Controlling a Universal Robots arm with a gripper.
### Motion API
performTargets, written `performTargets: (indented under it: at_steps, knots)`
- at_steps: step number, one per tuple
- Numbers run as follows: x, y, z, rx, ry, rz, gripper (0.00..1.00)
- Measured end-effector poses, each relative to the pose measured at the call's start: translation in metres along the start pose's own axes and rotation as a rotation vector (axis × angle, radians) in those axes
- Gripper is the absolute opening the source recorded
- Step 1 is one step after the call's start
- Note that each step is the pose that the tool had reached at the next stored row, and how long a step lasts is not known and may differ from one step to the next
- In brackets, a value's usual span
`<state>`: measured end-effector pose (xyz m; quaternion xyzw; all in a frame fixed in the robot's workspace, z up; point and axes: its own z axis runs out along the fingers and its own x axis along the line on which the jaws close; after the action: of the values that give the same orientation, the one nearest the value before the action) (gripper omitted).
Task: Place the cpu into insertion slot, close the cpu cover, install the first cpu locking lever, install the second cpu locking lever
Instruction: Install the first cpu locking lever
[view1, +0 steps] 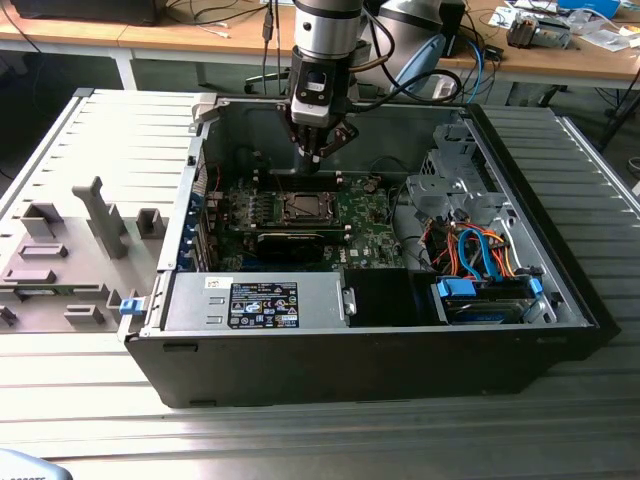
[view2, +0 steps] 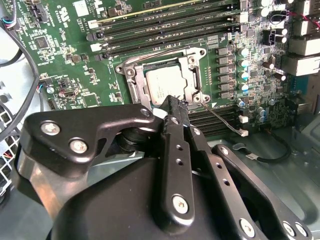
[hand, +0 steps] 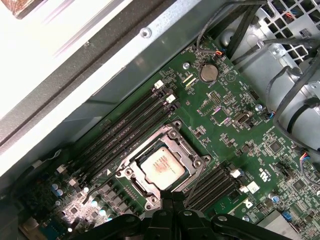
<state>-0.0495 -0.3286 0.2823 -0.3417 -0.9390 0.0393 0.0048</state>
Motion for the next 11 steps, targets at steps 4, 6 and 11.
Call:
performTargets:
  at_steps: [4, 6, 11]
  knots:
    - [0.0000, 0.0000, 0.0000, 0.0000, -0.0002, -0.002, 0.11]
    - [0.0000, 0.0000, 0.0000, 0.0001, -0.0003, -0.003, 0.11]
    - [0.0000, 0.0000, 0.0000, 0.0000, -0.0005, -0.005, 0.11]
